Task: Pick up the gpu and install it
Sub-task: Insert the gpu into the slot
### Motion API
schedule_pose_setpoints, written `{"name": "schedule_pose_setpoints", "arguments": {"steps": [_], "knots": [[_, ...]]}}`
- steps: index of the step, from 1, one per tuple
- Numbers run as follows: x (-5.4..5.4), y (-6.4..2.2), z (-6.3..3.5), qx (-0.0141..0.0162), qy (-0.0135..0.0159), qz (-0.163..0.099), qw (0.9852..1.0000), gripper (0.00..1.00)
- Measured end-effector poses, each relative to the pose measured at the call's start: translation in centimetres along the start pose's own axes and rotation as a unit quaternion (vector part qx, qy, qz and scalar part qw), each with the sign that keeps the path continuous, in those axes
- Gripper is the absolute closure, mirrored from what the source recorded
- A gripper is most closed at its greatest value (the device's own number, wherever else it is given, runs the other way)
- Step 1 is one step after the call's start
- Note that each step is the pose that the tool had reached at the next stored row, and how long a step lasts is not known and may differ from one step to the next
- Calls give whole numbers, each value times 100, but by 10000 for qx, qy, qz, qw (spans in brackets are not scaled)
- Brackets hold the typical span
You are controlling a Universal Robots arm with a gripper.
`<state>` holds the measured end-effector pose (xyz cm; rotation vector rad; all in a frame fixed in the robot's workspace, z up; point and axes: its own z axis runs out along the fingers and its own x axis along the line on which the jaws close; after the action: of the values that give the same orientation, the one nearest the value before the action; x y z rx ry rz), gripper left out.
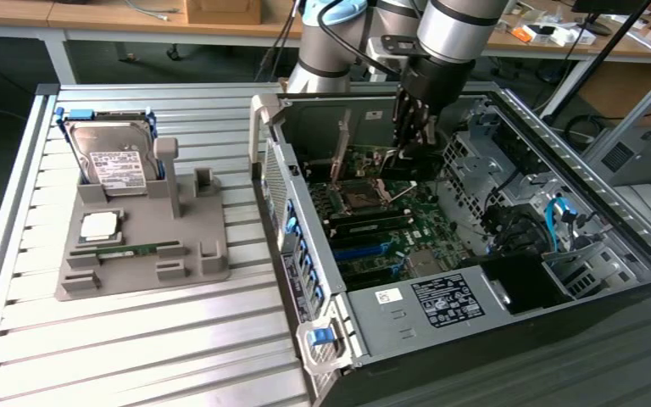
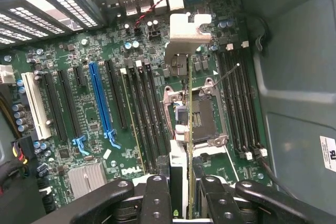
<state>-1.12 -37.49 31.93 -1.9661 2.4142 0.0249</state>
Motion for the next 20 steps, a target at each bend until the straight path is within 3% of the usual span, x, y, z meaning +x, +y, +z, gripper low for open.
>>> {"name": "schedule_pose_setpoints", "arguments": {"steps": [20], "knots": [[0,0,1,-7,-2,-220,9998,73]]}}
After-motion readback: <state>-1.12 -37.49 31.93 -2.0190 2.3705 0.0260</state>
